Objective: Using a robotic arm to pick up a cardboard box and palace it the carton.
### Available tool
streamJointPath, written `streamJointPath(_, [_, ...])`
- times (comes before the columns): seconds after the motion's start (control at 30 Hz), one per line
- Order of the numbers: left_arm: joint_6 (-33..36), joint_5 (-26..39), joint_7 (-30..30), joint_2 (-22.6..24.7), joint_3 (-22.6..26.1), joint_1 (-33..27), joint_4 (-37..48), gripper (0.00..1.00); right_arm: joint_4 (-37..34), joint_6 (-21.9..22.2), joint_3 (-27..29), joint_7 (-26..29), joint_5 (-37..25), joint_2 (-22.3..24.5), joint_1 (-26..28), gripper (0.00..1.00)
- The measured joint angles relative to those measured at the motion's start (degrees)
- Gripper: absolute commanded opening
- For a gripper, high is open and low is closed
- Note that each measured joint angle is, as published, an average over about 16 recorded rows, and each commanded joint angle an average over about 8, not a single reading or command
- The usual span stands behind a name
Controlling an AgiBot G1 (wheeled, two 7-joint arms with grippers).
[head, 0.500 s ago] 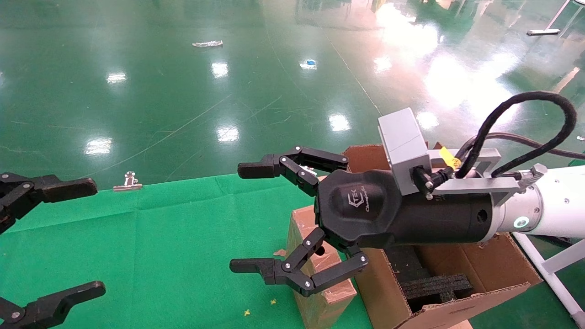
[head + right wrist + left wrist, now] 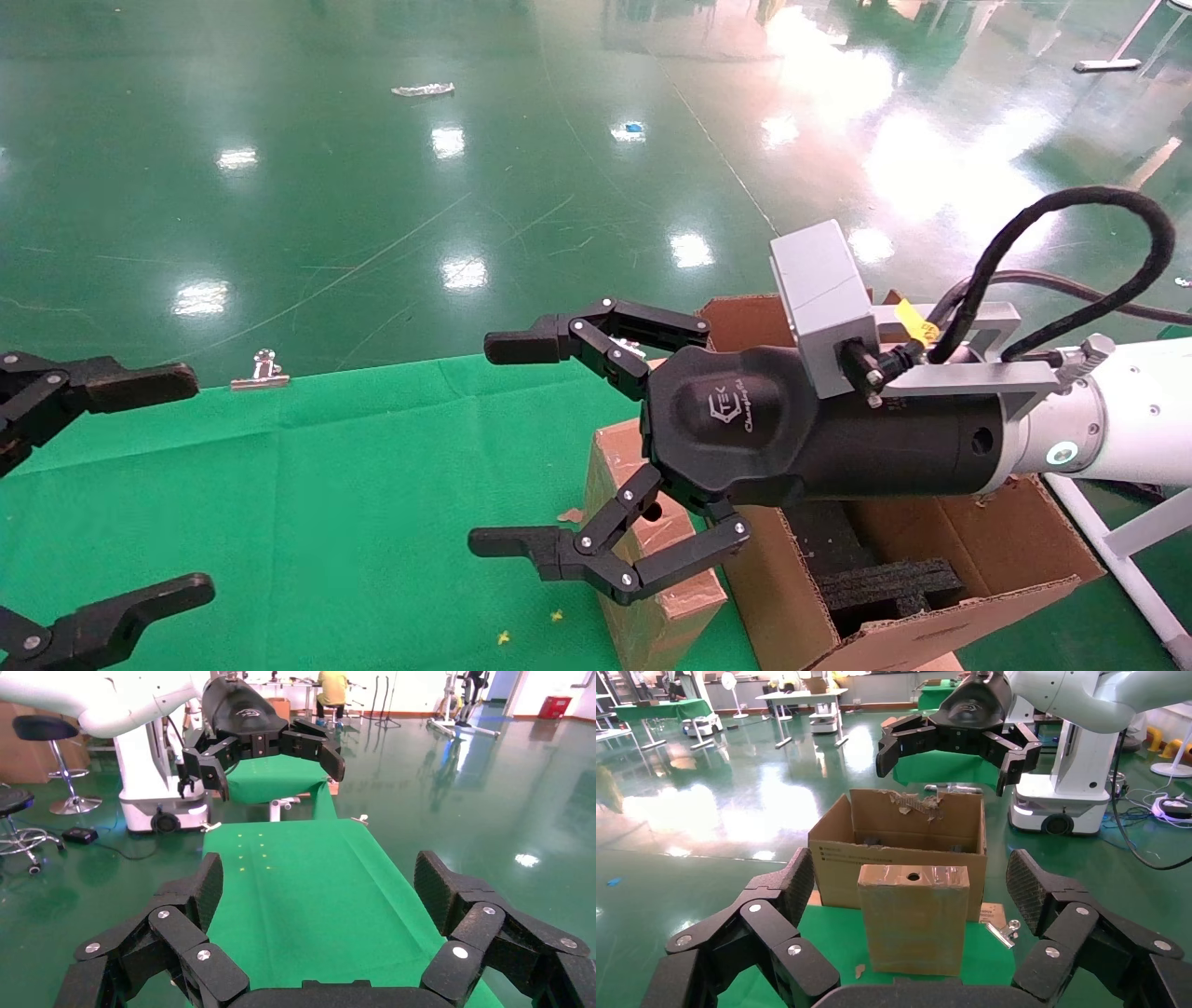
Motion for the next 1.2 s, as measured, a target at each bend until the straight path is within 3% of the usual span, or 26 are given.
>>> streamJointPath(0.2, [0.0,0.0,0.0,0.0,0.0,0.0,0.0,1.00,1.4,-0.1,-1.6,0.5,-3.5,-0.1,1.4,1.00])
streamJointPath(0.43, [0.0,0.0,0.0,0.0,0.0,0.0,0.0,1.00,3.3,-1.7,-7.7,3.1,-13.5,-2.2,7.3,1.00])
streamJointPath(0.83, [0.0,-0.1,0.1,0.0,0.1,0.0,0.1,1.00,4.0,-4.6,-27.9,12.7,-33.2,-9.4,24.8,1.00])
streamJointPath(1.2, [0.0,-0.1,0.1,0.0,0.2,-0.1,0.1,1.00,3.9,-5.1,-45.2,18.7,-37.1,-11.6,41.6,1.00])
